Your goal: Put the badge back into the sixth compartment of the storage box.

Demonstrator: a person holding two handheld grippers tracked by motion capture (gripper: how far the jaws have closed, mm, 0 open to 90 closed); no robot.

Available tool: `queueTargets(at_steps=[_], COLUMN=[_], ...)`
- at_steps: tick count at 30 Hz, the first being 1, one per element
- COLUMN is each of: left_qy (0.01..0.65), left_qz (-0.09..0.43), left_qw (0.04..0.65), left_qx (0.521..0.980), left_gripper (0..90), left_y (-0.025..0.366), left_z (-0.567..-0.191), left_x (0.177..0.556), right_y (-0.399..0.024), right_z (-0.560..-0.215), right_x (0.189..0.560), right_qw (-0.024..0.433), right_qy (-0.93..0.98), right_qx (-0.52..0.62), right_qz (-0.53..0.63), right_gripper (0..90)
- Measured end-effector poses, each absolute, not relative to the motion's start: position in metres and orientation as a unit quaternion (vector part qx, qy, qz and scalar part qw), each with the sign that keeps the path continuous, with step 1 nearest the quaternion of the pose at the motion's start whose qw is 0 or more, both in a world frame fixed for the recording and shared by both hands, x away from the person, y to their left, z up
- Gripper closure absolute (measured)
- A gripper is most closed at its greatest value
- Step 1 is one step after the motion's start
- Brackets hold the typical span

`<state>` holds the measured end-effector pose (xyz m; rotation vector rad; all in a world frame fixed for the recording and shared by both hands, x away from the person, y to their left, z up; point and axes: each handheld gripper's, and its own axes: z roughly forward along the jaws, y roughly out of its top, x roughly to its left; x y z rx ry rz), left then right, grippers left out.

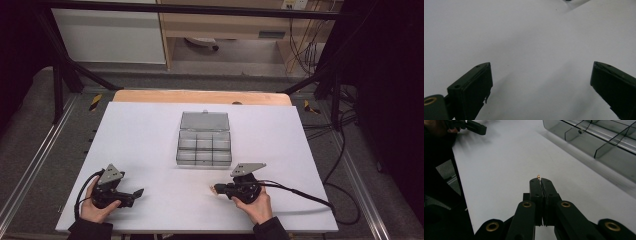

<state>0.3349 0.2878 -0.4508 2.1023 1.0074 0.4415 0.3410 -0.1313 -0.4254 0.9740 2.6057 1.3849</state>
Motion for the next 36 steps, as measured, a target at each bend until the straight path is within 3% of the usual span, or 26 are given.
queueTargets(at_steps=[36], left_qy=[0.395], left_qz=[0.173], left_qw=[0.377], left_qx=[0.820], left_gripper=[3.9], left_y=[0.288], left_z=[-0.450], left_x=[0.335], right_y=[-0.146], right_z=[-0.403], right_x=[0.353], right_qw=[0.045], right_qy=[0.825], right_qx=[0.336], right_qz=[0.452], right_gripper=[89.1])
